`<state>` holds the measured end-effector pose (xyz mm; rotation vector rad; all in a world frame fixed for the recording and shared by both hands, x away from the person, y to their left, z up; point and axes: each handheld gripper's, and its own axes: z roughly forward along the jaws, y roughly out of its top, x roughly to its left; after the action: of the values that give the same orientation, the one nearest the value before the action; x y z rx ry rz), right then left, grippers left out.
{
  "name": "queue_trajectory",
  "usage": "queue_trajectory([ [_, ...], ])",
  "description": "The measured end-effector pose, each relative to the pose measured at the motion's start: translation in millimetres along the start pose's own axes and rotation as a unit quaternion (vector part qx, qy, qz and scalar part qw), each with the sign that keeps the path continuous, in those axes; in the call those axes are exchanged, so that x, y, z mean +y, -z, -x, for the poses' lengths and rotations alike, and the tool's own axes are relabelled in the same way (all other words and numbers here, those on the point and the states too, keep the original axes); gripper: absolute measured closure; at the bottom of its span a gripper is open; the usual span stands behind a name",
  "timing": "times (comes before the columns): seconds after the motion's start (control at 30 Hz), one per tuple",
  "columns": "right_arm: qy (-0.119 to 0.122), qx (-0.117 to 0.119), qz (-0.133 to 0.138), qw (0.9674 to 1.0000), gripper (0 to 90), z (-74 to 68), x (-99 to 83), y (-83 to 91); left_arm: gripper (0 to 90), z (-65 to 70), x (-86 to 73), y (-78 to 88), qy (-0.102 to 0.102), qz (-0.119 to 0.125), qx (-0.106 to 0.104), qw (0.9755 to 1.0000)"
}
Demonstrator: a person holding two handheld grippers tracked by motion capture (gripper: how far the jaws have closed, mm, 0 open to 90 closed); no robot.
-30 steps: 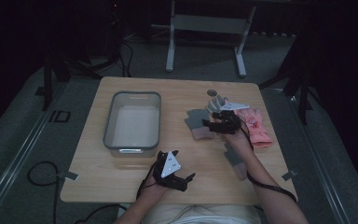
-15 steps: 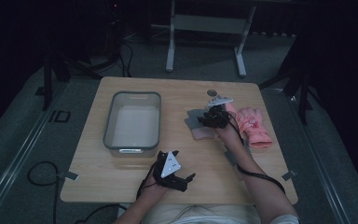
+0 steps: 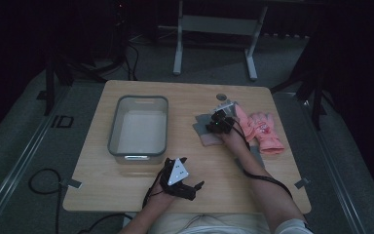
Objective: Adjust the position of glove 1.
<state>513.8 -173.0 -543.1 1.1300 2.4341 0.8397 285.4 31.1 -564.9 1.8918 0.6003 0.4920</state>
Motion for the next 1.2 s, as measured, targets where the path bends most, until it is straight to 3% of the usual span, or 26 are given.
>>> queue_trajectory([
  [0.13,-0.008,-0.003,-0.005,0.9999,83.2,-2.8,2.3,-1.1,0.0,0.1,-0.1,0.2,-0.001,0.001,-0.001,1.0],
  [0.3,-0.036,-0.002,-0.007,0.9993,85.6,-8.8,6.0,8.3,0.0,-0.1,-0.2,0.4,0.0,0.002,0.0,1.0],
  [0.53,-0.078,0.0,0.052,0.9956,85.7,-30.7,10.8,63.9,0.0,-0.1,-0.1,0.1,0.0,0.001,0.0,1.0],
  [0.63,-0.085,0.001,0.062,0.9945,85.7,-37.7,8.2,76.6,0.0,-0.2,-0.2,0.3,0.001,0.003,0.001,1.0],
  [0.67,-0.099,0.006,0.071,0.9925,85.7,-47.4,1.6,92.1,0.0,-0.7,-0.2,0.7,0.0,0.003,0.005,1.0],
  [0.73,-0.105,-0.004,0.082,0.9911,85.7,-55.1,-5.1,102.8,0.0,-1.8,-0.3,0.9,0.004,0.004,0.005,1.0],
  [0.8,-0.119,0.005,0.09,0.9887,85.7,-62.0,-14.0,112.2,0.0,-1.4,-0.3,0.9,0.003,0.004,0.006,1.0],
  [1.0,-0.136,-0.004,0.095,0.9861,85.7,-75.3,-33.2,117.5,0.0,0.9,-0.2,0.5,-0.007,0.004,0.007,0.9999],
  [1.07,-0.136,-0.002,0.078,0.9877,85.6,-80.1,-40.6,110.8,0.0,0.3,-0.3,0.6,-0.004,0.005,0.007,1.0],
  [1.2,-0.146,0.002,0.055,0.9877,85.5,-88.1,-58.8,96.0,0.0,0.6,-0.3,0.4,-0.005,0.006,0.006,1.0],
])
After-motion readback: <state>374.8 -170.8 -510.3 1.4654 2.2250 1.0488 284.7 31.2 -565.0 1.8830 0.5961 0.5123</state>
